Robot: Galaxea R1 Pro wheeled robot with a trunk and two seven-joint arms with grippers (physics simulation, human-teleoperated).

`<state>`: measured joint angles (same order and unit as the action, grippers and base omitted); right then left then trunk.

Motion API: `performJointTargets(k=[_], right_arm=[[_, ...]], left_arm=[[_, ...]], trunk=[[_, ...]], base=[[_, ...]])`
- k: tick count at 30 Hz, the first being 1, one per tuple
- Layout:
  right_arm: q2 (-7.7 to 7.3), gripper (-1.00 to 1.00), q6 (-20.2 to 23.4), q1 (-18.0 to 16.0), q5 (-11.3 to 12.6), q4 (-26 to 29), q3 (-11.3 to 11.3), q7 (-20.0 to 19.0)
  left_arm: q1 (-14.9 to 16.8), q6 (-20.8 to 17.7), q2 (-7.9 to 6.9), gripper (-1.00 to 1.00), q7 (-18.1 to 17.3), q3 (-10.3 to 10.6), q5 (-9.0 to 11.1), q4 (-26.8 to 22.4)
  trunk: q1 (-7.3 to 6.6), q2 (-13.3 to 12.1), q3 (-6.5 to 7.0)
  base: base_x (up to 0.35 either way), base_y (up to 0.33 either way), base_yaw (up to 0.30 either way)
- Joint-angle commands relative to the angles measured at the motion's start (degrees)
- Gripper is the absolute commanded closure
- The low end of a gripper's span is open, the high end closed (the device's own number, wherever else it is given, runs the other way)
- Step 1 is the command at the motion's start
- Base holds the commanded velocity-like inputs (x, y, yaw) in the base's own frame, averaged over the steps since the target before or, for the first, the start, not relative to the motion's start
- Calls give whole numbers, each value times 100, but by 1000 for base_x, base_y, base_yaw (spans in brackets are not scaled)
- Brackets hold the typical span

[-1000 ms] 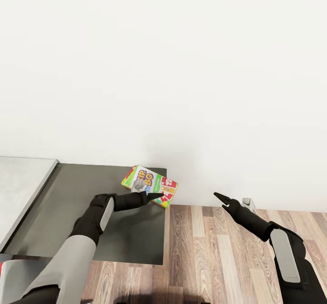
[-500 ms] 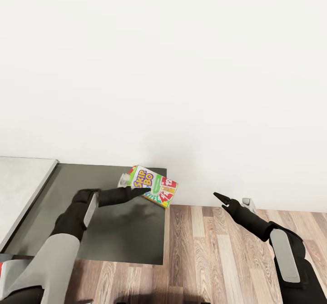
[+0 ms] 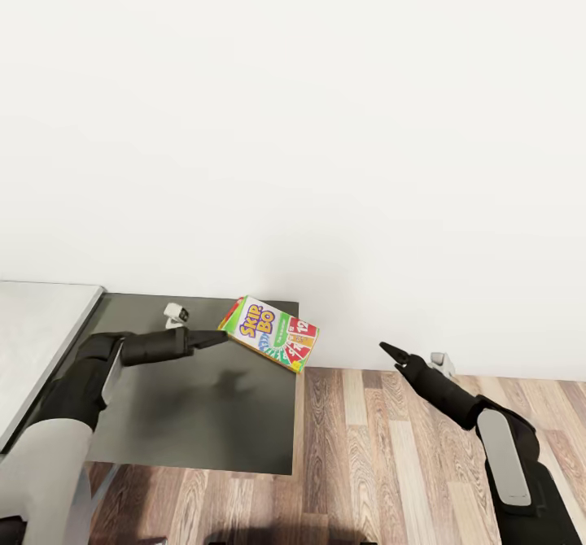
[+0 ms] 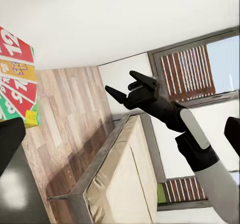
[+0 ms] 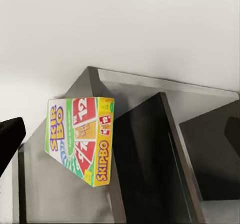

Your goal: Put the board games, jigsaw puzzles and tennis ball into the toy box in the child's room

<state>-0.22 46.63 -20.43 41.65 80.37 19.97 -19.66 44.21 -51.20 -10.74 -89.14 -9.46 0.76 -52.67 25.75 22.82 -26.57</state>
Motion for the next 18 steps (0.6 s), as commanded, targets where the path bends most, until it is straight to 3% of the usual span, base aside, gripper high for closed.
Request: performJointTargets(k=[1,10,12,18], right_arm=[[-9,-100,25,-5,-16,0,-47,-25],[-62,-100,59,-5,33,-4,-164,-97],[-70,-100,78,-5,49,-9,-164,-116],[-74,-100,91,-5,57,-55,-163,-590]], left_arm=[[-1,-62,-10,-100,-86,6,-4,-14],[-45,-95,-33,-100,-86,52,30,-345],[-68,-255,-24,-100,-86,56,32,-479],[-115,-593,12,-100,-86,168,36,-786]], trunk=[[3,9,-8],[3,9,-8],[3,9,-8],[3,9,-8]], base=[[0,0,0],[0,0,0],[0,0,0],[0,0,0]])
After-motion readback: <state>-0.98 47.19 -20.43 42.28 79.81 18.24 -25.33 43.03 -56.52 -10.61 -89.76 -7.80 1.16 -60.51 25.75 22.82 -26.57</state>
